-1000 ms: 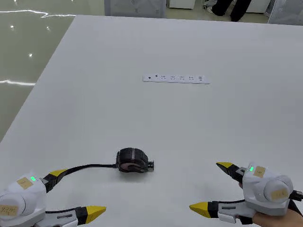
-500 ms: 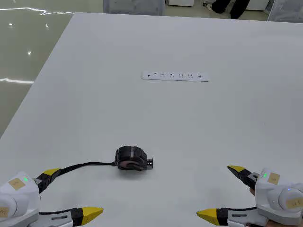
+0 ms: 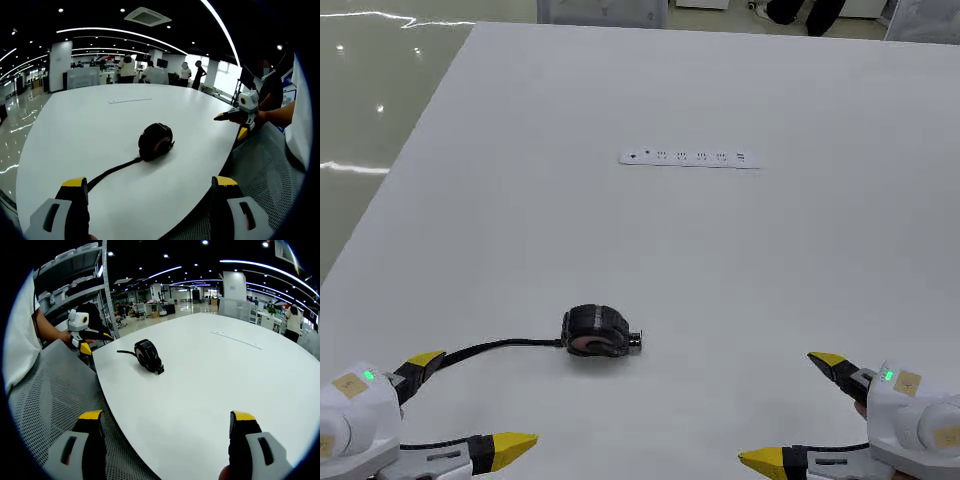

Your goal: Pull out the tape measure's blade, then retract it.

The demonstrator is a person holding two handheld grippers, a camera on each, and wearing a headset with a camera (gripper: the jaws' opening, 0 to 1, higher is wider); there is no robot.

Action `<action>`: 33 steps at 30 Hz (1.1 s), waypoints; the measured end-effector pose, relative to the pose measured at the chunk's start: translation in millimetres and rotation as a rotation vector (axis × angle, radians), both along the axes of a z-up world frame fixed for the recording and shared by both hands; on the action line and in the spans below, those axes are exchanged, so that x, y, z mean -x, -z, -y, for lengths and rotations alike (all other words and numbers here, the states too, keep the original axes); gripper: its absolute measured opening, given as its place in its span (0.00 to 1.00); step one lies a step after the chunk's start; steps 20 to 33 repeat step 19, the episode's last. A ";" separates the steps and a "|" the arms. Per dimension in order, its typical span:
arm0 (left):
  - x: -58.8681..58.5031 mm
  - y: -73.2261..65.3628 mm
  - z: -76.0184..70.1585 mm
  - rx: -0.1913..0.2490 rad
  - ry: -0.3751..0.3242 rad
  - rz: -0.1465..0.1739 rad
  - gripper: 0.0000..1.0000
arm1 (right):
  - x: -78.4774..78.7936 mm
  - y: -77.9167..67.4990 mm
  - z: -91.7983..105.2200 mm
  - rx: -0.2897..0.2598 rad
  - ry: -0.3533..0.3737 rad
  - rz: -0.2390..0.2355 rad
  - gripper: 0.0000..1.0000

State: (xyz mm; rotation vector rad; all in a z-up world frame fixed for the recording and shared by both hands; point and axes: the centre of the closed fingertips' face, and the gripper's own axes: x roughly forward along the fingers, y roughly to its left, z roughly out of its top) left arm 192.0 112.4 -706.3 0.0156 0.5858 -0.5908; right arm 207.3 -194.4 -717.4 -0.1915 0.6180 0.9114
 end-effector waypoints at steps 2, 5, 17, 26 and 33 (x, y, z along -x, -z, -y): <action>0.1 0.1 0.1 0.000 0.001 0.000 1.00 | 0.1 -0.3 -0.8 -0.002 -0.002 0.000 1.00; 0.0 -0.1 0.2 0.001 0.001 0.000 1.00 | 0.1 -1.4 -1.5 -0.003 -0.002 0.001 1.00; -1.8 -0.3 1.9 0.005 0.004 -0.003 1.00 | -0.3 -2.6 0.1 -0.006 -0.001 0.006 1.00; -1.4 -0.2 1.9 0.006 0.005 -0.004 1.00 | -0.3 -2.5 0.7 -0.006 0.003 0.006 1.00; -1.4 -0.2 1.9 0.006 0.005 -0.004 1.00 | -0.3 -2.5 0.7 -0.006 0.003 0.006 1.00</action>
